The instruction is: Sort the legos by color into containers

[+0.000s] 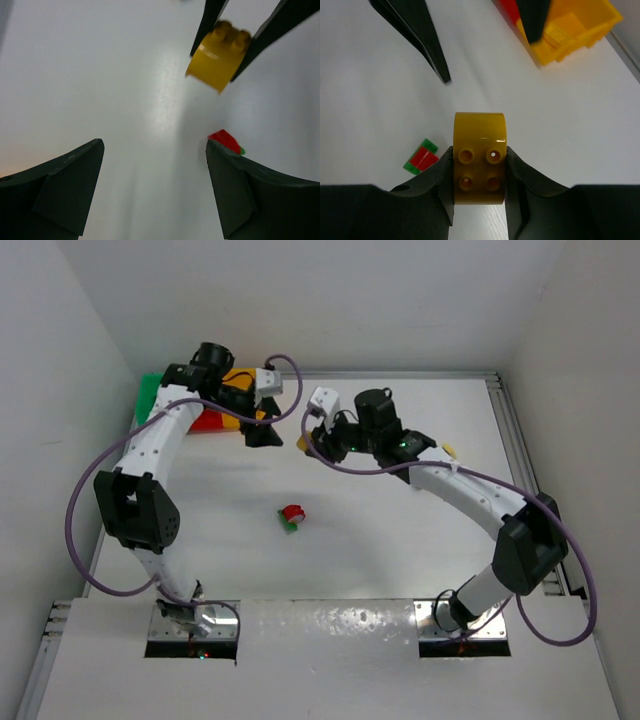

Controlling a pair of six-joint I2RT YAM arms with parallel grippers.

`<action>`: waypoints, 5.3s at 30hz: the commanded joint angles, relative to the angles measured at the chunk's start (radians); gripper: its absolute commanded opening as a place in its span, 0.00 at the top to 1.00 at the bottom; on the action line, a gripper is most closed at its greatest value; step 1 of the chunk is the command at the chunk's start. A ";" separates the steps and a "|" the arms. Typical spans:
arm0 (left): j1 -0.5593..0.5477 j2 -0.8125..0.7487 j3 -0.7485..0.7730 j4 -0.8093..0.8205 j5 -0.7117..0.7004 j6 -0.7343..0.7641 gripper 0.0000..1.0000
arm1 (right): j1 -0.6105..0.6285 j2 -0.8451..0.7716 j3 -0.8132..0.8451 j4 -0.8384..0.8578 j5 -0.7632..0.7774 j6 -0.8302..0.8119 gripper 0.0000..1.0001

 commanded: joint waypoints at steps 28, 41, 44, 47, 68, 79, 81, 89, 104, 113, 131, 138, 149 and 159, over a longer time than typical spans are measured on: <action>-0.151 -0.012 0.053 -0.248 0.083 0.249 0.37 | 0.087 -0.039 -0.063 0.170 -0.054 -0.120 1.00; -0.157 -0.007 0.010 -0.167 0.137 0.147 0.64 | 0.087 -0.030 -0.077 0.200 -0.067 -0.077 1.00; -0.160 -0.007 0.008 -0.176 0.168 0.153 0.90 | 0.087 -0.028 -0.081 0.200 -0.067 -0.066 1.00; -0.160 -0.009 0.008 -0.172 0.166 0.145 1.00 | 0.087 -0.027 -0.086 0.188 -0.063 -0.060 1.00; -0.151 -0.018 -0.059 -0.075 -0.039 0.035 1.00 | 0.087 -0.089 -0.140 0.105 0.121 -0.037 0.21; -0.021 0.005 -0.127 0.583 -0.633 -0.732 1.00 | 0.084 -0.244 -0.338 0.231 0.454 0.078 0.18; -0.021 0.083 -0.037 0.617 -0.751 -0.757 1.00 | 0.086 -0.249 -0.359 0.236 0.457 0.083 0.18; 0.025 0.328 0.160 0.790 -1.046 -0.798 1.00 | 0.086 -0.258 -0.348 0.214 0.528 0.069 0.18; 0.057 0.540 0.204 0.884 -1.063 -0.844 0.83 | 0.086 -0.231 -0.292 0.150 0.572 0.080 0.18; 0.057 0.461 0.224 0.902 -1.086 -0.818 0.24 | 0.086 -0.214 -0.241 0.090 0.597 0.103 0.10; -0.163 0.014 0.015 -0.119 -0.394 -0.070 0.20 | 0.072 -0.290 -0.342 0.076 0.584 0.153 0.08; -0.401 -0.148 -0.352 -0.071 -0.460 -0.131 0.10 | 0.071 -0.349 -0.390 0.061 0.640 0.159 0.08; -0.547 -0.158 -0.656 0.439 -0.781 -0.458 0.05 | 0.071 -0.465 -0.482 0.012 0.718 0.230 0.08; -0.519 -0.190 -0.641 0.435 -0.745 -0.484 0.11 | 0.069 -0.537 -0.542 -0.021 0.759 0.229 0.08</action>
